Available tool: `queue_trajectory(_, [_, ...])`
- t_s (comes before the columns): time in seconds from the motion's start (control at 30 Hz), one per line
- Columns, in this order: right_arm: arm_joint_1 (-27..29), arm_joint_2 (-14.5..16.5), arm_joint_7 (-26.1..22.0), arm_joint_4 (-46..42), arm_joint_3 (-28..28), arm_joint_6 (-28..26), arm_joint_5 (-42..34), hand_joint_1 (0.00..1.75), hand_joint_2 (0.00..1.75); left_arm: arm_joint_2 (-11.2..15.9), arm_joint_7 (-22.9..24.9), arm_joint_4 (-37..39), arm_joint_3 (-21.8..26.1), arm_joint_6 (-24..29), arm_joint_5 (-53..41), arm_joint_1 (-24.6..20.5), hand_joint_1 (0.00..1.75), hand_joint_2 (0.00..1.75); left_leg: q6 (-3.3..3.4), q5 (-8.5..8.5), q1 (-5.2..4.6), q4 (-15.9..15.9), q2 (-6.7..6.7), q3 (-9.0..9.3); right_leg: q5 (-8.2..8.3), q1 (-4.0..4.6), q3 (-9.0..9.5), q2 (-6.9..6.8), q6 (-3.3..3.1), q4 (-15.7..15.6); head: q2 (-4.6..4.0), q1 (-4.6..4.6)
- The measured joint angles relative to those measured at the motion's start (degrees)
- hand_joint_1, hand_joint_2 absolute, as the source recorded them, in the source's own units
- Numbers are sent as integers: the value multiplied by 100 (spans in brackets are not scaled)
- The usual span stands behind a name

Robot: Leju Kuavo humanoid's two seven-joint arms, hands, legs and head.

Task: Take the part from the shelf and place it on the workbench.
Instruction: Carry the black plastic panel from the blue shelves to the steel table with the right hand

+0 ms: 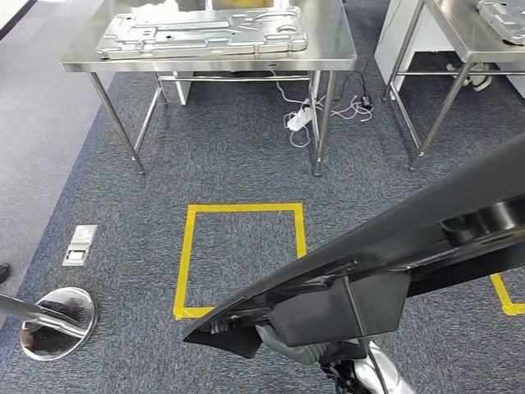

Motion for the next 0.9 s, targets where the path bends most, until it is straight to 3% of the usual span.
queue_trajectory(0.03, [7, 0, 0, 2, 1, 2, -1, 175, 175, 0, 0, 0, 1, 0, 0, 10, 0, 175, -21, -38, 17, 285, 0, -200, -33, -2, 36, 1, 2, 0, 0, -1])
queue_trajectory(0.07, [13, 0, 0, 4, 3, 3, -2, 175, 175, 0, 0, 0, 1, 0, 0, 19, 0, 175, -32, 46, 27, 376, 1, -312, -72, -4, 85, 6, 11, 0, 0, 0])
queue_trajectory(0.1, [18, 1, 1, 6, 5, 3, -2, 175, 175, 0, 0, 0, 1, 0, 0, 27, 0, 175, -33, 247, 33, 243, 1, -316, -115, -8, 148, 11, 21, 0, 0, 0])
queue_trajectory(0.17, [18, 4, 2, 6, 9, 3, -2, 175, 175, 1, 0, 0, 2, 0, 0, 31, 0, 175, -4, 772, 34, -404, 4, -121, -211, -17, 285, 17, 57, -6, 0, 1])
queue_trajectory(0.2, [15, 5, 3, 7, 10, 3, -1, 175, 175, 1, 1, 0, 5, -1, 0, 31, 0, 175, 26, 938, 20, -687, 5, -18, -250, -13, 333, 22, 84, -8, 0, 2])
queue_trajectory(0.23, [13, 7, 3, 7, 10, 2, -1, 175, 175, 1, 2, 0, 8, -2, 0, 29, 0, 175, 63, 994, 5, -877, 6, 53, -279, -8, 355, 26, 114, -13, 0, 2])
queue_trajectory(0.3, [12, 8, 4, 7, 13, 1, -1, 175, 175, 1, 4, 0, 11, -1, 0, 25, 0, 175, 138, 915, -27, -1002, 6, 100, -305, 2, 359, 28, 180, -34, 0, 2])
queue_trajectory(0.4, [12, 8, 4, -2, 14, -3, 1, 175, 175, 8, 4, 0, 11, 10, 0, 34, 0, 175, 235, 857, 3, -1121, 10, 201, -415, -4, 359, 22, 254, 66, 0, 5])
queue_trajectory(0.47, [24, 6, 6, -3, 14, -12, 6, 175, 175, 10, 8, 0, 11, 13, 0, 29, 0, 175, 299, 823, 10, -1160, 15, 282, -675, -1, 67, 28, 266, 655, 0, 8])
queue_trajectory(0.53, [60, 3, 9, -2, 15, -24, 16, 175, 175, 10, 16, 0, 11, 14, 0, 25, 0, 175, 334, 765, -1, -1161, 15, 344, -887, 2, -407, 31, 271, 1404, 0, 9])
queue_trajectory(0.57, [80, 2, 10, -2, 17, -29, 20, 175, 175, 10, 19, 0, 11, 17, 0, 30, 0, 175, 334, 728, -5, -1161, 12, 389, -843, 3, -559, 31, 272, 1572, 0, 9])
queue_trajectory(0.6, [95, 1, 10, -2, 20, -31, 23, 175, 175, 11, 20, 0, 11, 20, 0, 37, 0, 175, 325, 686, -6, -1161, 8, 445, -675, 4, -601, 31, 270, 1509, 0, 9])
queue_trajectory(0.7, [109, -2, 11, 0, 32, -35, 25, 175, 175, 8, 20, 0, 12, 25, -1, 45, 0, 175, 262, 545, -10, -1156, -3, 625, 33, 17, -316, 31, 229, 563, 0, 9])
queue_trajectory(0.77, [108, -4, 11, -2, 42, -37, 27, 175, 175, 7, 20, 0, 13, 24, -7, 30, 0, 175, 207, 489, -19, -1155, -4, 653, 104, 41, -184, 36, 181, 201, 0, 11])
queue_trajectory(0.9, [94, -7, 11, -28, 47, -39, 25, 175, 175, 6, 21, 0, 11, 26, -13, 10, 0, 175, 99, 393, -16, -1093, 7, 652, -1, 16, -109, 42, 76, 100, 0, 8])
